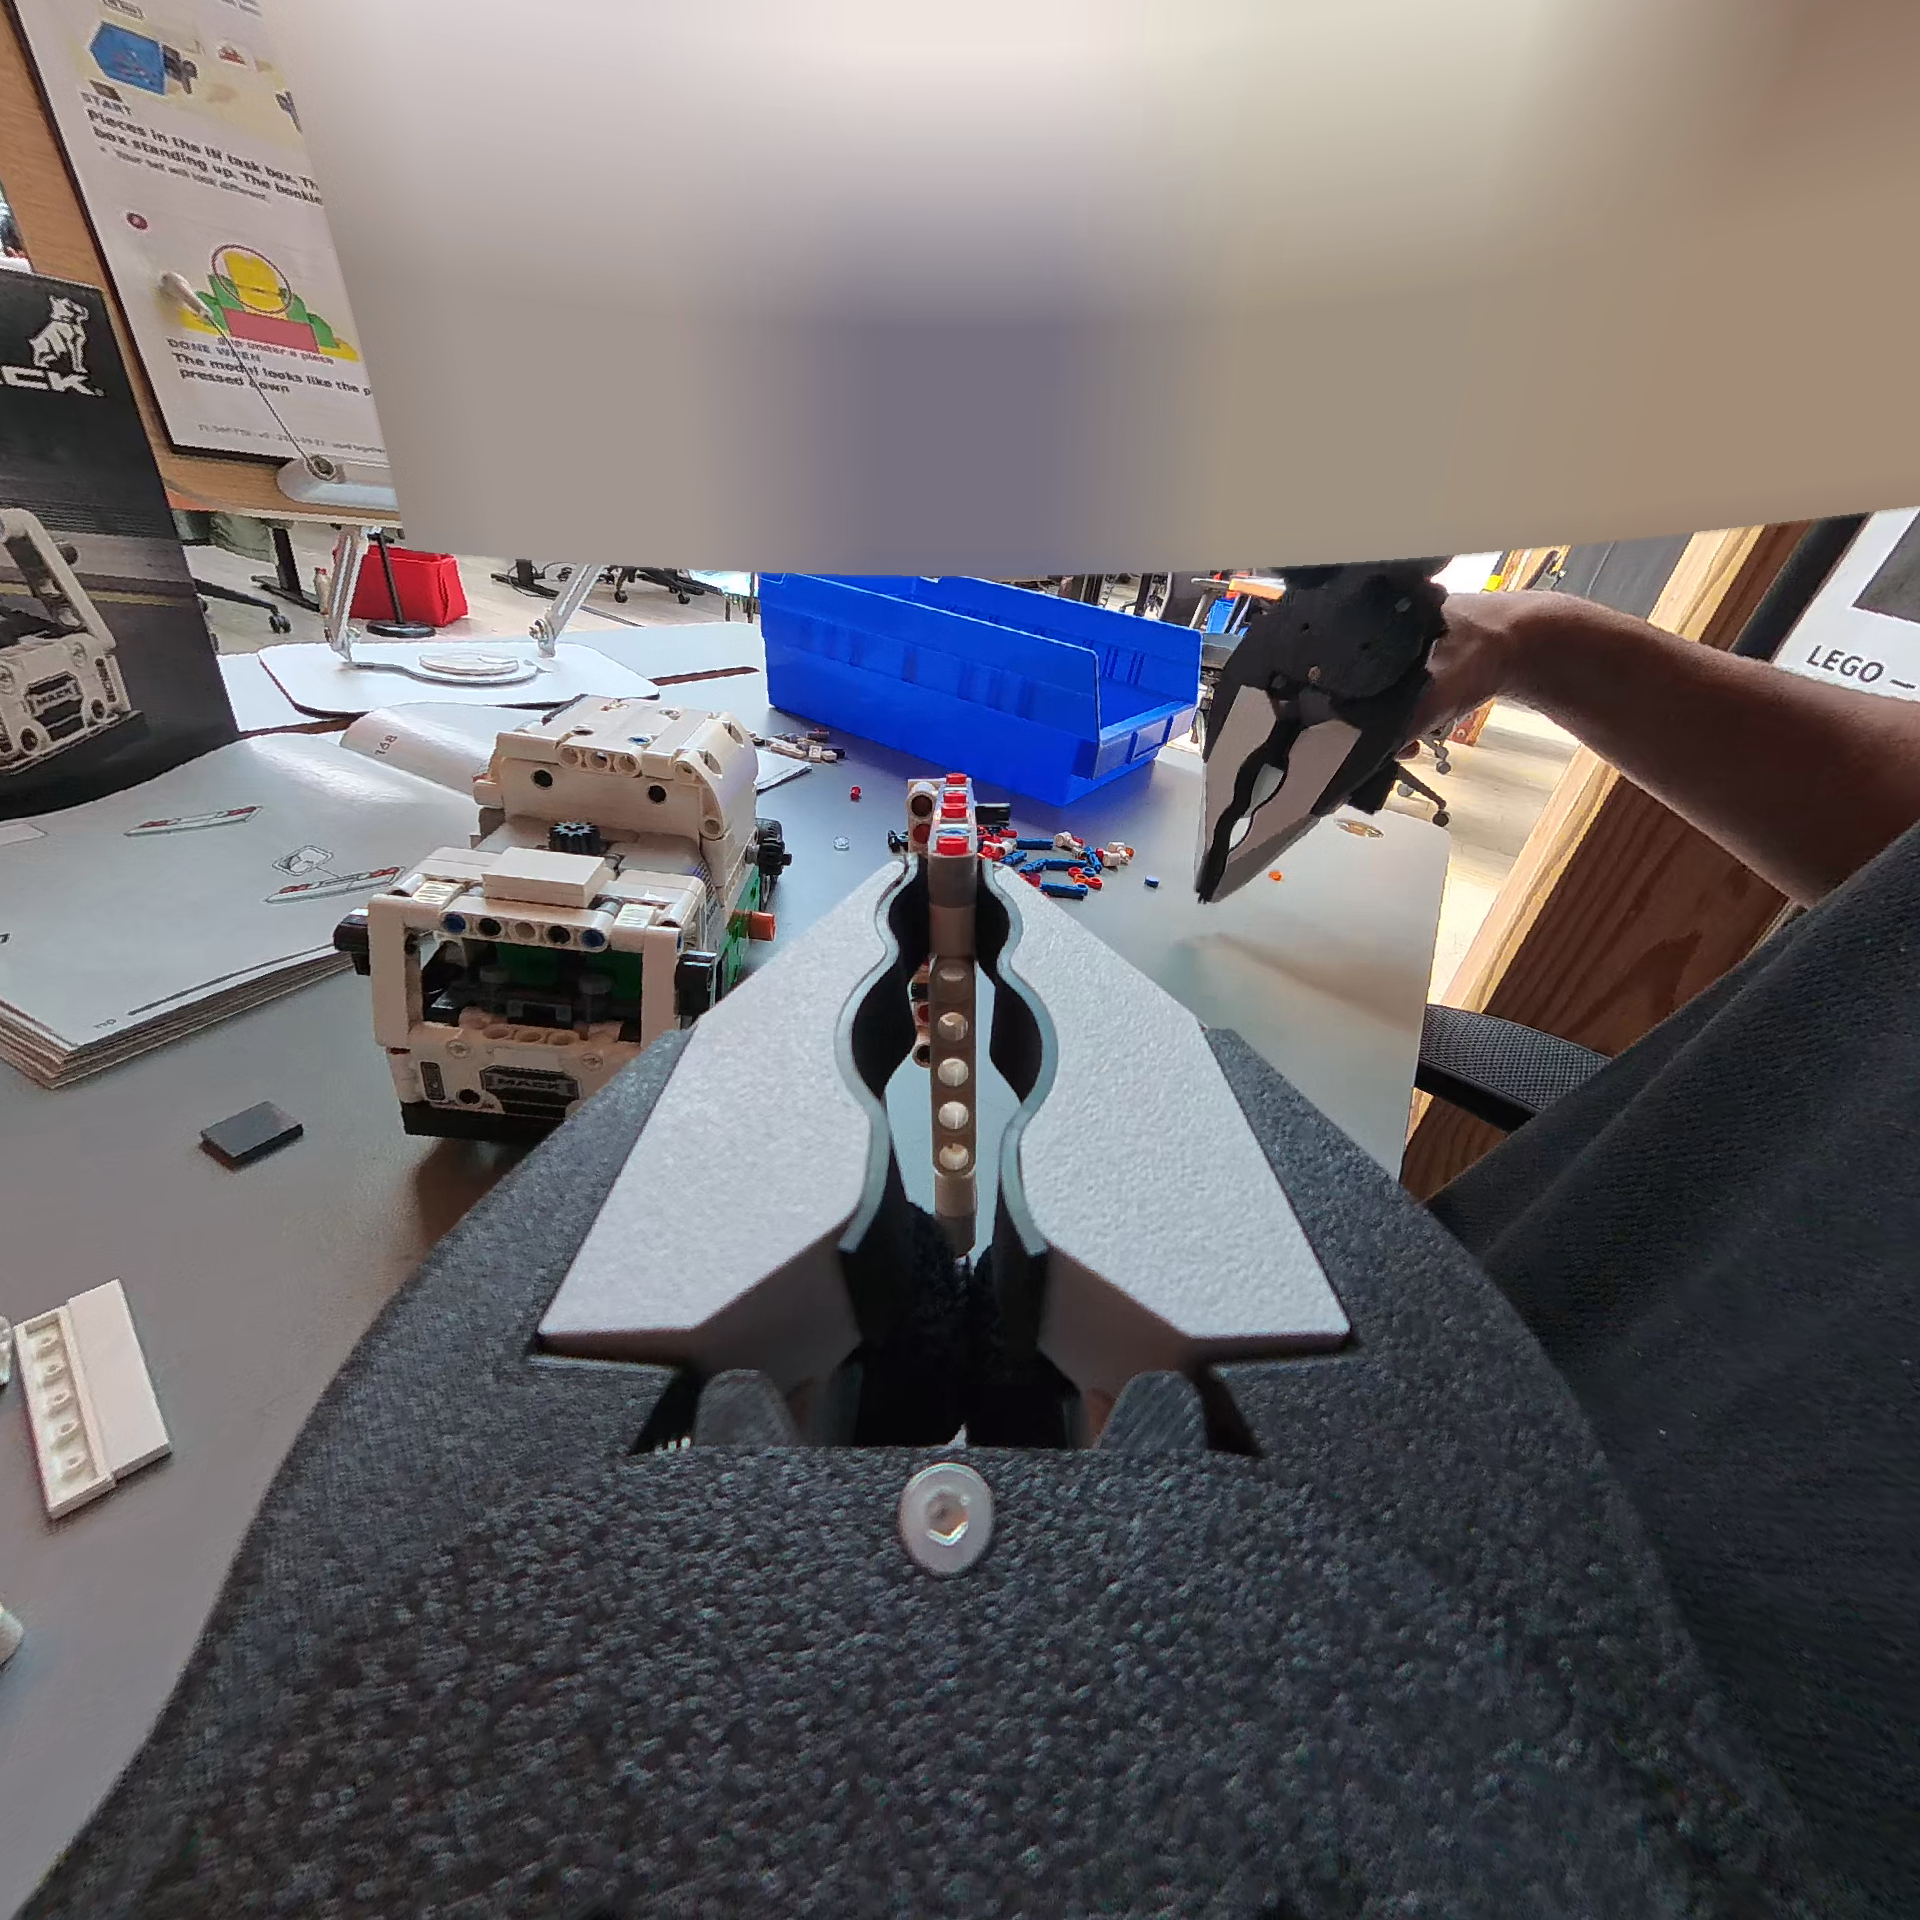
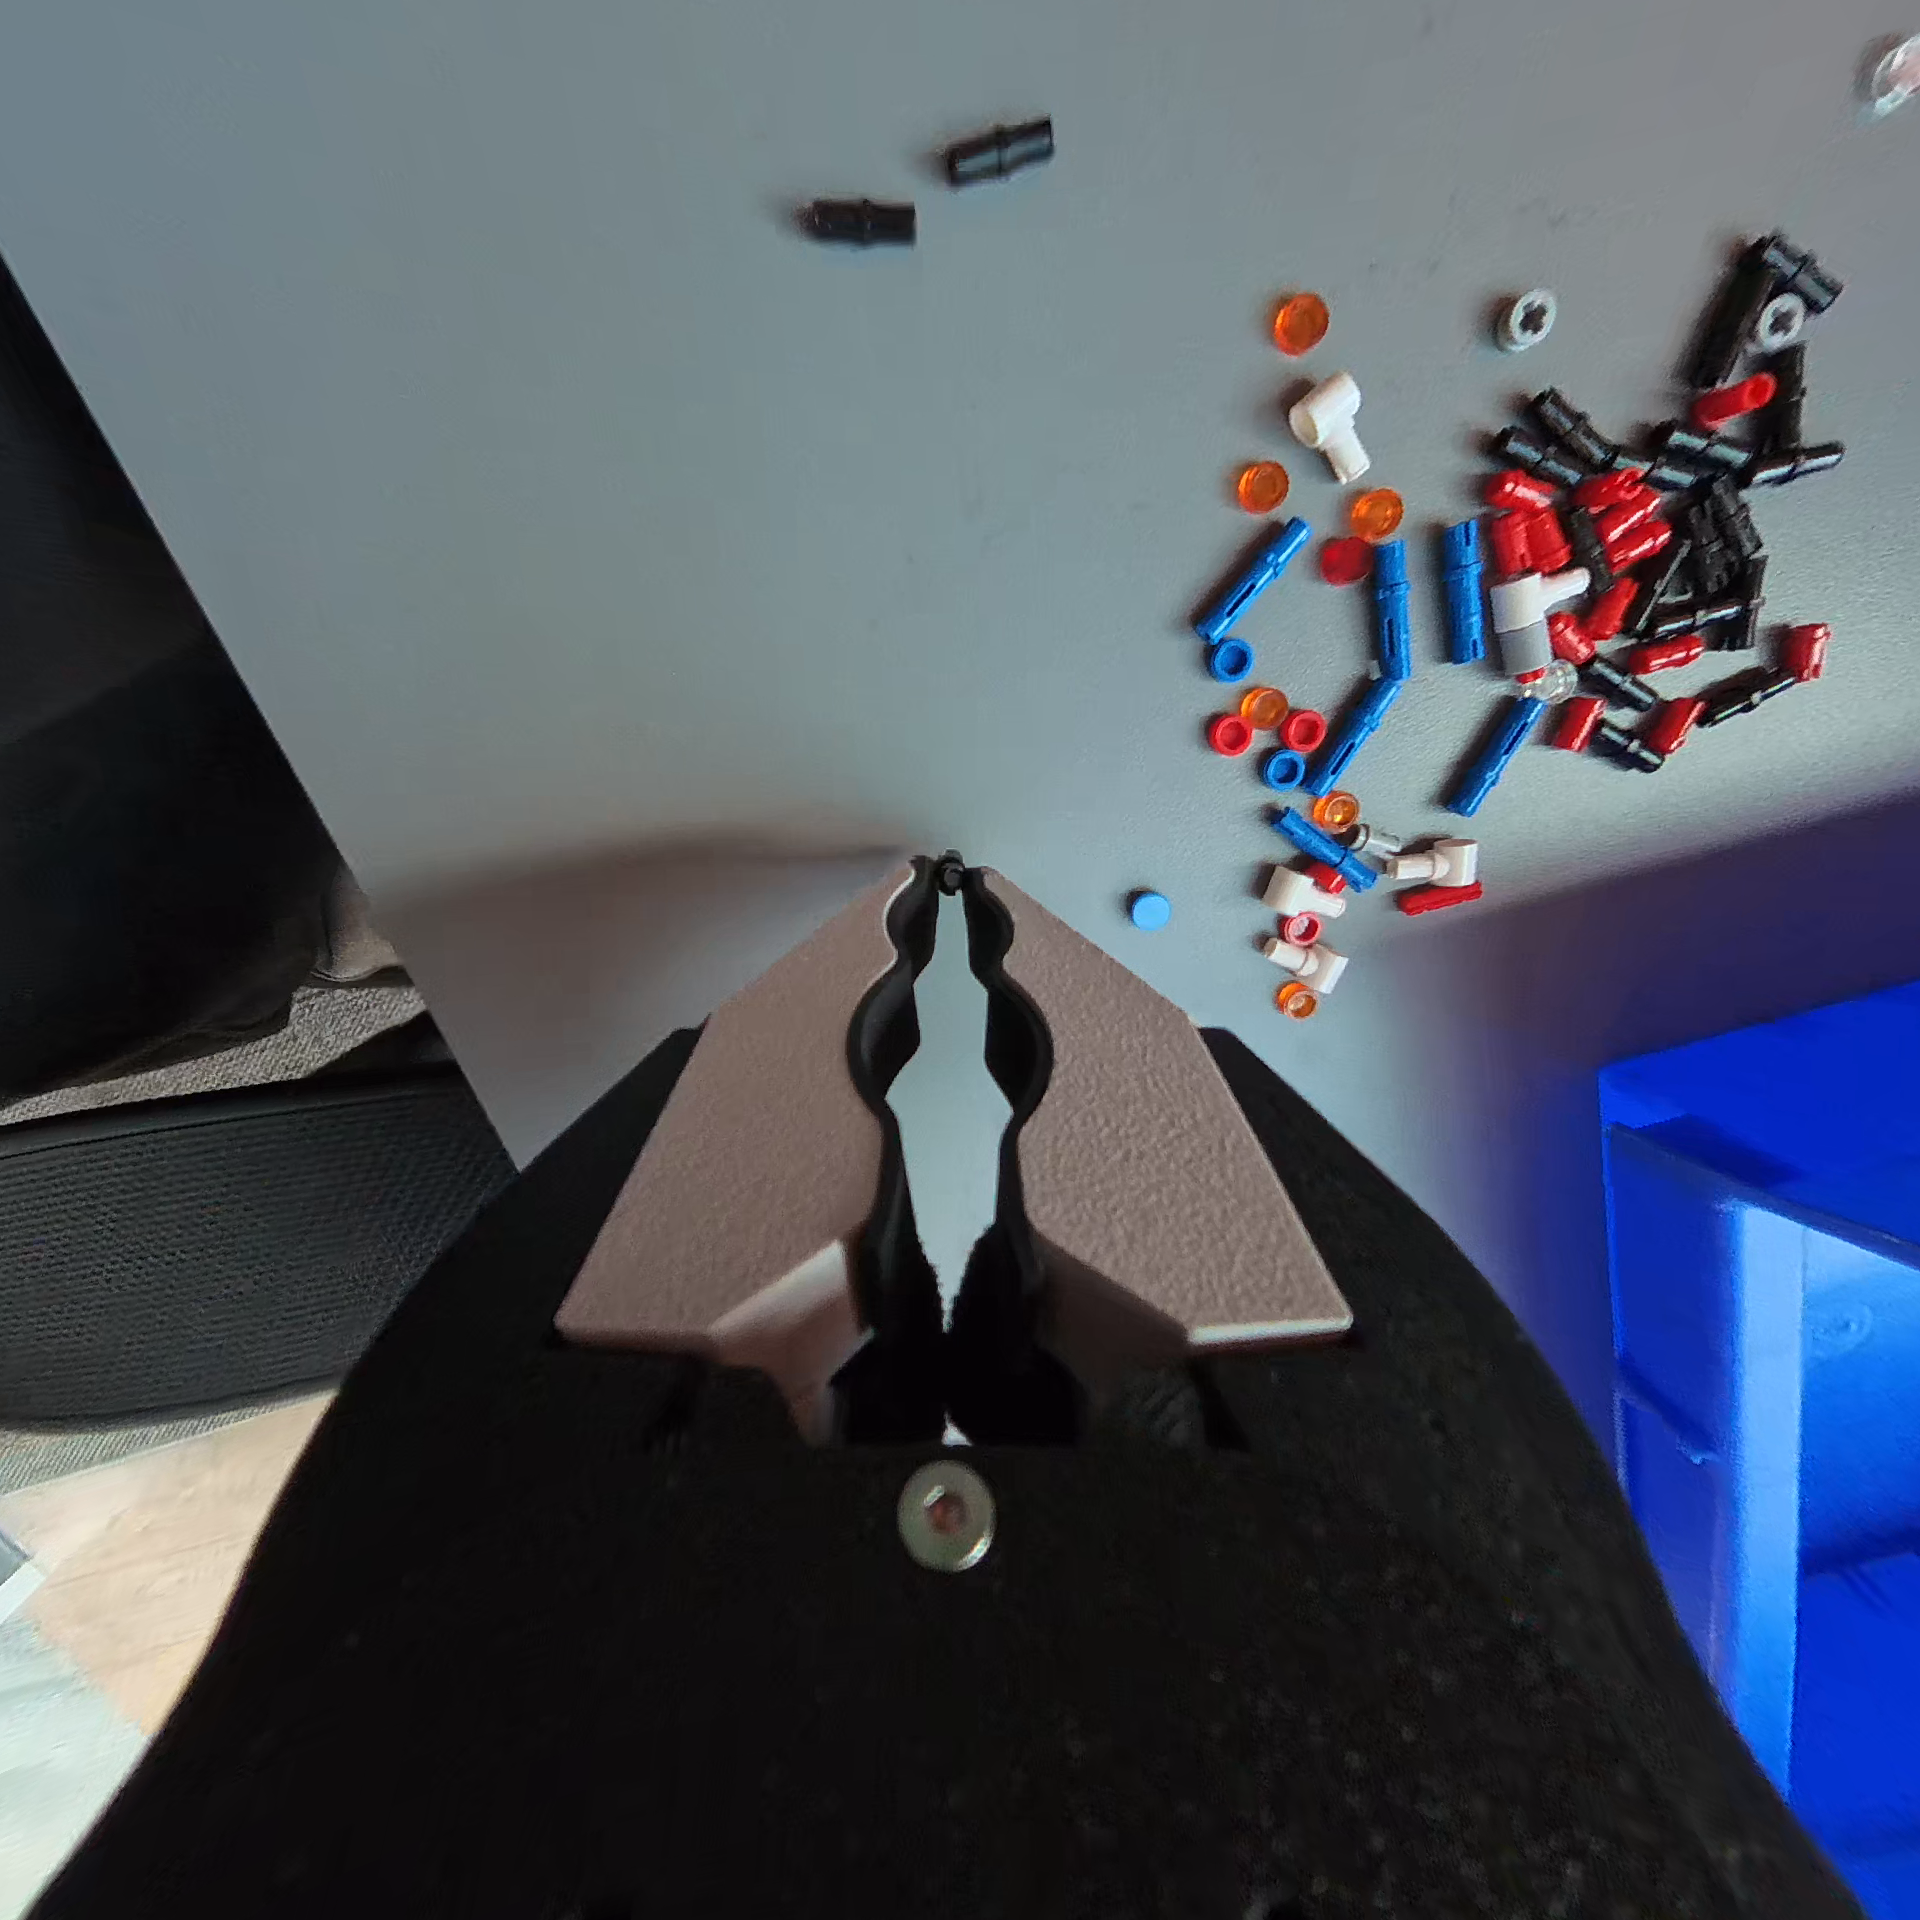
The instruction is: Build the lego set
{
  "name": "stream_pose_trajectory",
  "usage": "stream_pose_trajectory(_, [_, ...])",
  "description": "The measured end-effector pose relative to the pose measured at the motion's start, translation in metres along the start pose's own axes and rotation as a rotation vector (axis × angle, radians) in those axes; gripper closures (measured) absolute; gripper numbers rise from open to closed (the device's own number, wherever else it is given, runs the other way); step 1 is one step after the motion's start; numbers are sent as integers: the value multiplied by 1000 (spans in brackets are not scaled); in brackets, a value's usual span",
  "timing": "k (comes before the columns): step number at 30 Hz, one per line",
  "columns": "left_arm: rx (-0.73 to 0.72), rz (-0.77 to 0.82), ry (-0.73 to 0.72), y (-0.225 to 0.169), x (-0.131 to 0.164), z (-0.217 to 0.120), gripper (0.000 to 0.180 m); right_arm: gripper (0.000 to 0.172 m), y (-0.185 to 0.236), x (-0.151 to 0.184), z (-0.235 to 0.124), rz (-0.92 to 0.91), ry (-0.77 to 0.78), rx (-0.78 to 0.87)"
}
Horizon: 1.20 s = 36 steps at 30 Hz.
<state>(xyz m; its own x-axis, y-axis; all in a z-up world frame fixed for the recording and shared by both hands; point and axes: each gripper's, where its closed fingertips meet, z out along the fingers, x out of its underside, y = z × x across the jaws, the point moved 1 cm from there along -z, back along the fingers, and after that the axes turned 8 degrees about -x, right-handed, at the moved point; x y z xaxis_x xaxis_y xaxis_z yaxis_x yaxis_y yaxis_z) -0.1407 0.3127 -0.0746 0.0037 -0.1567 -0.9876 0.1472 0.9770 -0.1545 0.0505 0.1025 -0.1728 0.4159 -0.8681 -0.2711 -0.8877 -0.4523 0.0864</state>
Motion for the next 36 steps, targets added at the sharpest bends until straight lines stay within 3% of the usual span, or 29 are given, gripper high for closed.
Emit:
stream_pose_trajectory(4, [0,3,6,-1,1,3,174,168,4,-53,-22,-47,-224,80])
stream_pose_trajectory(9, [6,-1,28,-2,4,9,175,169,45,-181,-51,-113,-714,264])
stream_pose_trajectory(12, [21,-55,15,-2,1,9,175,169,70,-227,-41,-100,-862,378])
stream_pose_trajectory(15, [53,-128,10,-5,1,10,175,169,72,-242,-29,-100,-864,526])
stream_pose_trajectory(20, [44,-84,5,-12,1,11,174,168,89,-253,-34,80,-1056,383])
stream_pose_trajectory(25, [25,-3,-1,-19,3,11,174,168,94,-253,-35,152,-1097,368])
stream_pose_trajectory(36, [-116,303,-55,-31,1,12,175,169,96,-249,-34,382,-1277,41])
